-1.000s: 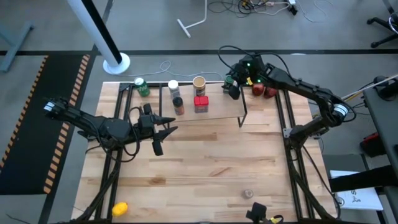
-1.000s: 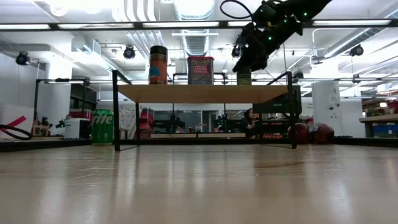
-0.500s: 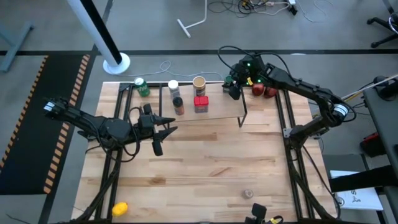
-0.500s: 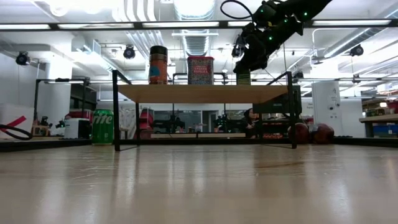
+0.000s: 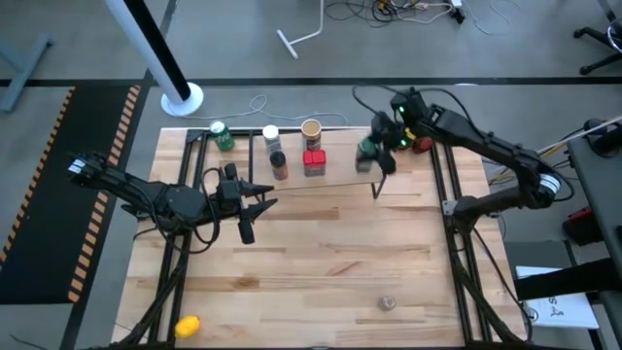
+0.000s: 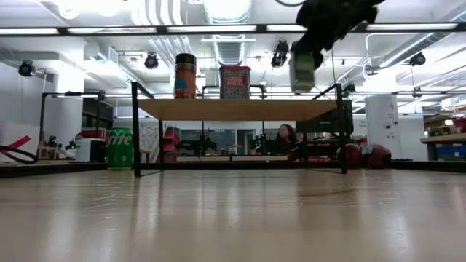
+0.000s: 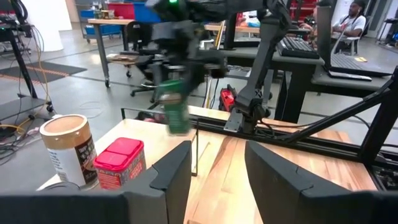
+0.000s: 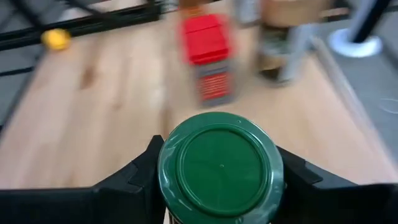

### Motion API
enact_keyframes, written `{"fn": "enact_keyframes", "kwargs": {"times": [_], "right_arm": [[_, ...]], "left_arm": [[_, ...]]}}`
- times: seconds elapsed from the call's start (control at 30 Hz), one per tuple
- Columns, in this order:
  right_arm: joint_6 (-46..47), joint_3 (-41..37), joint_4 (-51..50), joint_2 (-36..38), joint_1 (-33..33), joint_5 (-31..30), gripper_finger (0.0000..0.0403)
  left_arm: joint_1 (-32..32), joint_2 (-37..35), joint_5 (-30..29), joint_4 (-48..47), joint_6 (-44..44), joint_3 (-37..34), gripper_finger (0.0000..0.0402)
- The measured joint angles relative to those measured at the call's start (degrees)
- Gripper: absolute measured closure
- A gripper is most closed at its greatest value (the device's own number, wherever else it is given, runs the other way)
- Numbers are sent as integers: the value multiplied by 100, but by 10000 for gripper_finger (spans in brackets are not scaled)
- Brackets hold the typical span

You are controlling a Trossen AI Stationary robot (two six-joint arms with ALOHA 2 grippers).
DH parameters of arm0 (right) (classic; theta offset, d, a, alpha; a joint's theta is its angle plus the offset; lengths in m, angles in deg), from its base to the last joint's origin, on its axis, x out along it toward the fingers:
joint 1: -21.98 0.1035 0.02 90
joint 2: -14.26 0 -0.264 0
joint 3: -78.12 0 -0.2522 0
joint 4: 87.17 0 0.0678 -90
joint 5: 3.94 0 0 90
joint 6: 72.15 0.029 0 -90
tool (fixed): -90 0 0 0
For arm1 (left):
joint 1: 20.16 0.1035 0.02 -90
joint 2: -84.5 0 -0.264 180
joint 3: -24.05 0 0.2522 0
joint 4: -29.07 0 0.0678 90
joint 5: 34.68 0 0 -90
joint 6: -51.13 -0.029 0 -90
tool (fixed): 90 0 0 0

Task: Shelf spices
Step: Remove the green seasoning bottle from the shelf

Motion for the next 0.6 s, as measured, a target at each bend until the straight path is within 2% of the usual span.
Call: {"fn": "enact_keyframes", "kwargs": {"times": [0.17,0.23,0.37,0.6], "right_arm": [[376,-570,87,655,837,25,226],[561,-857,215,944,1277,-351,226],[996,-1465,662,1602,2256,-1470,226],[2164,-2471,1180,2410,3955,-2357,226]], "left_arm": [[0,6,-1,2,137,0,269],[0,12,0,0,180,0,270],[0,12,0,11,299,-2,272],[0,13,0,11,307,-7,267]]}}
